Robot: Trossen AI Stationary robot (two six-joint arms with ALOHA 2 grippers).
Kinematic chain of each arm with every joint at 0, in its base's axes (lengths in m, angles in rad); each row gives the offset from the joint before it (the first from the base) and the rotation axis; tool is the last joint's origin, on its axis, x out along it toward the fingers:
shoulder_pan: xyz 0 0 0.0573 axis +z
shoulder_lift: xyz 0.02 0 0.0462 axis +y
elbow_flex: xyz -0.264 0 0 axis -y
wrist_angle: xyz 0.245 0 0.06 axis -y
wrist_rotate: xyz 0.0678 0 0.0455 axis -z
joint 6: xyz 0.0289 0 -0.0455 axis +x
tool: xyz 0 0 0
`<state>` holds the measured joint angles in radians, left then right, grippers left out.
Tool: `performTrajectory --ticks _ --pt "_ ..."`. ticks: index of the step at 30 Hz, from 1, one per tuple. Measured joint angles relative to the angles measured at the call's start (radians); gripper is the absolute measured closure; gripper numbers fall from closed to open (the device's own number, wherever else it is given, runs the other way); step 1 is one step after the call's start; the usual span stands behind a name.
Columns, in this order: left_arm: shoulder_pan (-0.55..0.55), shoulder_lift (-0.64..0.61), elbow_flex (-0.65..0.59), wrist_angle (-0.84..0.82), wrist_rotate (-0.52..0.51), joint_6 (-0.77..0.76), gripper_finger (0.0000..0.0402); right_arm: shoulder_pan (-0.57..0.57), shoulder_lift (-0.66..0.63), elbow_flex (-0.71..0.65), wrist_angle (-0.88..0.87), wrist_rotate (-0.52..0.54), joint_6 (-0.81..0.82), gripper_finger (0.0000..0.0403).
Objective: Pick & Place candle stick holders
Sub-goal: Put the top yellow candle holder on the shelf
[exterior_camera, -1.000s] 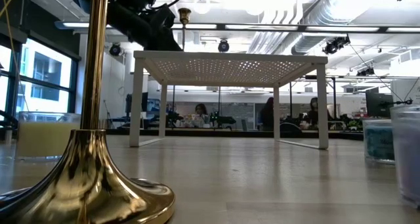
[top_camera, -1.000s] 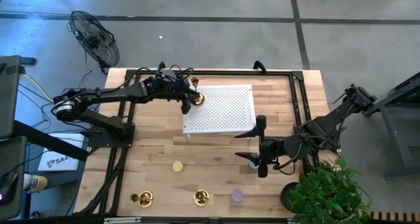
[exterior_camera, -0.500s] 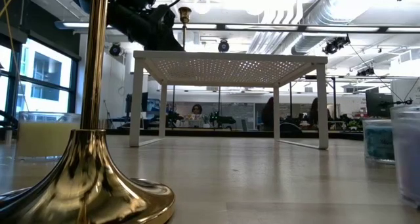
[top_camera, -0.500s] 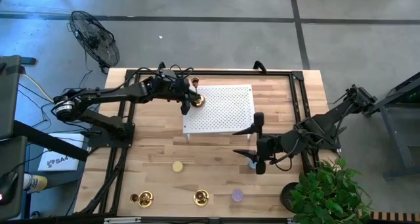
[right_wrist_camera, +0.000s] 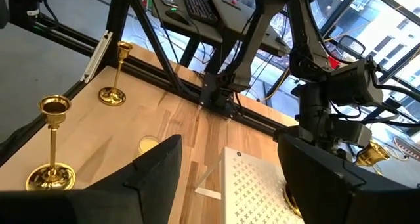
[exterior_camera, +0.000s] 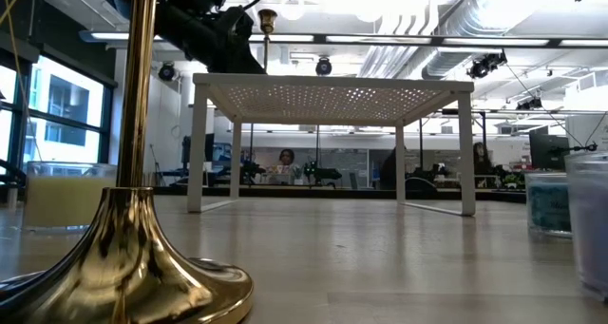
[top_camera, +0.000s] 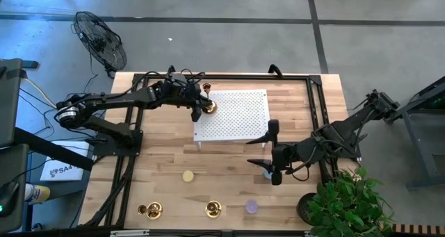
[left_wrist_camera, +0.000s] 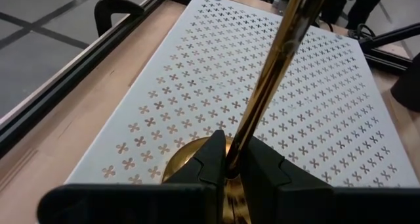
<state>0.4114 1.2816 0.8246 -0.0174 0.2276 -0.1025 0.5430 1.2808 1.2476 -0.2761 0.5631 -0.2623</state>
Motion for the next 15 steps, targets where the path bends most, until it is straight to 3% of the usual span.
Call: performTrajectory --ticks 8,15 --pt "0.001 0.000 -0.001 -0.001 0.021 0.000 0.0364 0.000 0.000 0.000 0.000 -0.015 -0.003 0.0155" --pt "0.000 0.001 -0.002 0.002 0.031 -0.018 0.0299 0.000 0.000 0.000 -0.006 -0.014 0.000 0.0155"
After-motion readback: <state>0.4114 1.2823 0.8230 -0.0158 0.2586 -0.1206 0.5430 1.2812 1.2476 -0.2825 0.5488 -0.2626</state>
